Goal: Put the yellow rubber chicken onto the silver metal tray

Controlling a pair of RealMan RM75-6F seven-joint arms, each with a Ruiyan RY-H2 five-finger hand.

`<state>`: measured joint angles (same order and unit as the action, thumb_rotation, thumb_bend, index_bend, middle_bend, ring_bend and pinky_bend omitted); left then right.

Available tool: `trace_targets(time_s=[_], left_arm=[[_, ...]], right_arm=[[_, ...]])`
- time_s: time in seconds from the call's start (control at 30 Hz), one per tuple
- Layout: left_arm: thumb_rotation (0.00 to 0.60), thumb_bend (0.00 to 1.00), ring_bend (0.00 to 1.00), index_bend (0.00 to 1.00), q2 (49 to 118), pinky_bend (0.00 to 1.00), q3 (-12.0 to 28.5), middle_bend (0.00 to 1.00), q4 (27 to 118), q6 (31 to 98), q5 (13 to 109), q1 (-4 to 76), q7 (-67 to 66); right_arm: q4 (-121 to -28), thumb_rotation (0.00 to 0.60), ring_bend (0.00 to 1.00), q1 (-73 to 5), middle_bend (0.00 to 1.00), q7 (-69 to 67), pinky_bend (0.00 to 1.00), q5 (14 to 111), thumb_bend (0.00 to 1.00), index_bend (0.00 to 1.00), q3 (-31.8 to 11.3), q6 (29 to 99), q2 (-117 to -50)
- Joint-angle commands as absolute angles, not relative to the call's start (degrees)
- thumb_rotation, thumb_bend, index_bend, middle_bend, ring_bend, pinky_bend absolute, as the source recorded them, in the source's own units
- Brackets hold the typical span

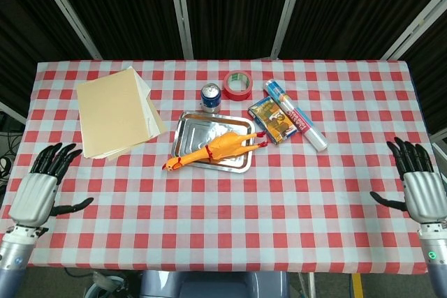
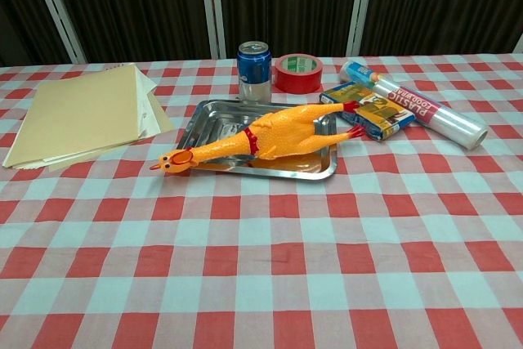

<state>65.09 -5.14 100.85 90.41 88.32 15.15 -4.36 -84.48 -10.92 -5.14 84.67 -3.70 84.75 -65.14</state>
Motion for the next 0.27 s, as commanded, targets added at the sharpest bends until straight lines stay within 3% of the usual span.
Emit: trace_targets(time_s=[0.03, 0.27], left_arm=[[0.6, 0.08, 0.0, 0.13, 64.27, 0.06, -6.34, 0.08, 101.08, 90.66, 89.76, 13.89, -4.39], [0.6, 0.08, 0.0, 0.12, 64.41, 0.06, -7.29, 0.07, 100.51, 90.56, 92.03, 11.92, -5.96]], right_arm=[[-85.84, 0.524, 0.0, -9.81, 0.04, -3.56, 0.0, 85.72, 0.13, 0.0, -2.38, 85.22, -65.23], [-88.08, 0.524, 0.0, -8.08, 0.04, -1.47, 0.0, 87.53, 0.13, 0.0, -0.96, 86.51, -65.13]])
